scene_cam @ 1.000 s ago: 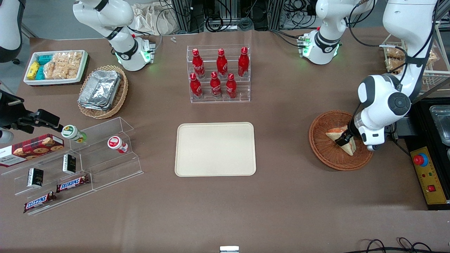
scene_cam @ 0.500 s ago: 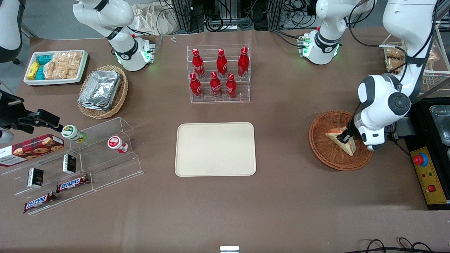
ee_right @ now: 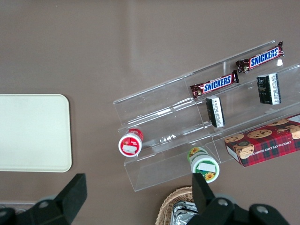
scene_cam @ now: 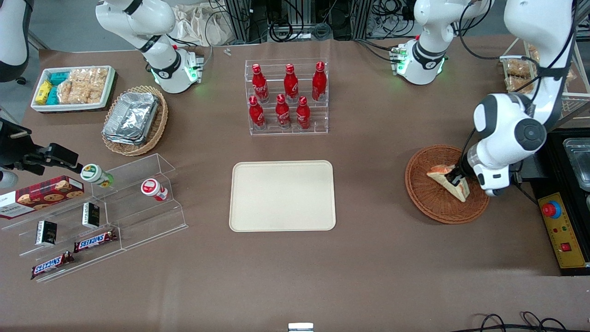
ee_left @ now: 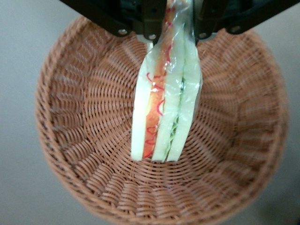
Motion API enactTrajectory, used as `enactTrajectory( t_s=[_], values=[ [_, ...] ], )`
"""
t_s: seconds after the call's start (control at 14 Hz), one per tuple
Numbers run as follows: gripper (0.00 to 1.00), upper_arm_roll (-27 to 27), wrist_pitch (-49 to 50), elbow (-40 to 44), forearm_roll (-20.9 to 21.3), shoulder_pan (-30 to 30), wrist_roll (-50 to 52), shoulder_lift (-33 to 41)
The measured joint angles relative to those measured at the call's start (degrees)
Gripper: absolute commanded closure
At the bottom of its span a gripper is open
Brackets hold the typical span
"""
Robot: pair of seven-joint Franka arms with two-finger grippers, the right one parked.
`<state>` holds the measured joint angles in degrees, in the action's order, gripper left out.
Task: Place sandwich from basket to tray
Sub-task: 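Carry the sandwich with the left gripper over the cream tray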
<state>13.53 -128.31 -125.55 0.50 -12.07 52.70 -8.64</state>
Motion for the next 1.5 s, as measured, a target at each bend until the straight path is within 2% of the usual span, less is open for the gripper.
enactTrajectory(
  t_s=[0.36, 0.57, 0.79, 1.0, 1.14, 1.5],
  values=[
    [1.00, 5.6, 27.5, 21.5, 0.0, 0.7, -0.9, 4.0],
    [1.00, 12.4, 35.5, 34.1, 0.1, 1.3, -2.0, 1.3],
    [1.00, 17.5, 36.4, 40.6, 2.0, 5.9, -2.6, -5.5],
    [1.00, 18.3, 36.2, 43.6, 6.8, 15.5, -5.4, -14.0],
    [1.00, 18.3, 34.0, 44.3, 8.4, 20.4, -5.5, -18.6],
    [1.00, 18.1, 25.6, 44.7, 11.3, 24.6, -4.4, -27.0]
  ],
)
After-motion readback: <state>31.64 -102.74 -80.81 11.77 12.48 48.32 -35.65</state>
